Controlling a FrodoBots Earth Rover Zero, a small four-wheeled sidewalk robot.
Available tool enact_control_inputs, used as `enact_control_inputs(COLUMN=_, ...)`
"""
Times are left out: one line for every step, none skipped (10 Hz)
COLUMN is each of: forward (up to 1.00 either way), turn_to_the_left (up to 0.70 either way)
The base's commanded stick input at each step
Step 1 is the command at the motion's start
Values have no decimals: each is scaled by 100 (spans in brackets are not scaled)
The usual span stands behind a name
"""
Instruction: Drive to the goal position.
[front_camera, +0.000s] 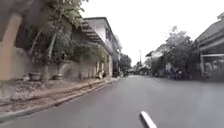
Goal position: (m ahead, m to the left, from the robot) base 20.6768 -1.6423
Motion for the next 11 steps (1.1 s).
enact_control_inputs(forward=54, turn_to_the_left=0)
enact_control_inputs(forward=68, turn_to_the_left=0)
enact_control_inputs(forward=70, turn_to_the_left=0)
enact_control_inputs(forward=70, turn_to_the_left=0)
enact_control_inputs(forward=70, turn_to_the_left=0)
enact_control_inputs(forward=70, turn_to_the_left=0)
enact_control_inputs(forward=70, turn_to_the_left=0)
enact_control_inputs(forward=70, turn_to_the_left=0)
enact_control_inputs(forward=70, turn_to_the_left=0)
enact_control_inputs(forward=70, turn_to_the_left=0)
enact_control_inputs(forward=70, turn_to_the_left=0)
